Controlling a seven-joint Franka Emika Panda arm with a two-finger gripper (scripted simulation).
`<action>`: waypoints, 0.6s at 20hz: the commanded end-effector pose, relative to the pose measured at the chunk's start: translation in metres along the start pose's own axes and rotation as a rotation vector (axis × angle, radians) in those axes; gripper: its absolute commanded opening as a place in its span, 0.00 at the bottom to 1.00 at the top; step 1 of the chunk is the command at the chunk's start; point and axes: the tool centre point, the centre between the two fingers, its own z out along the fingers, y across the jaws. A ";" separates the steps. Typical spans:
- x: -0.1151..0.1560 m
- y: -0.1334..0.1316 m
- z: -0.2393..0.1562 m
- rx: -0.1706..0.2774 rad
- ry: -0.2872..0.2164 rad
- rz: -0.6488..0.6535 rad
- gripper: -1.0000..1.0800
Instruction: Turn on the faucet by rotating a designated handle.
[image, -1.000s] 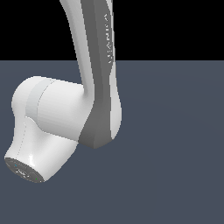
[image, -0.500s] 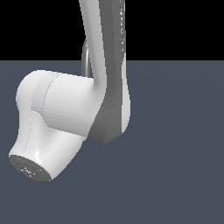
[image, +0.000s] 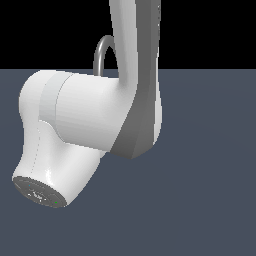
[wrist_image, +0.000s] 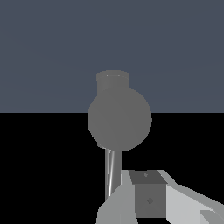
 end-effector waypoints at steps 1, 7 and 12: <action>0.003 -0.021 0.002 0.024 -0.002 -0.003 0.00; 0.006 -0.054 0.003 0.043 -0.017 -0.002 0.00; 0.008 -0.022 0.000 -0.025 -0.024 0.010 0.00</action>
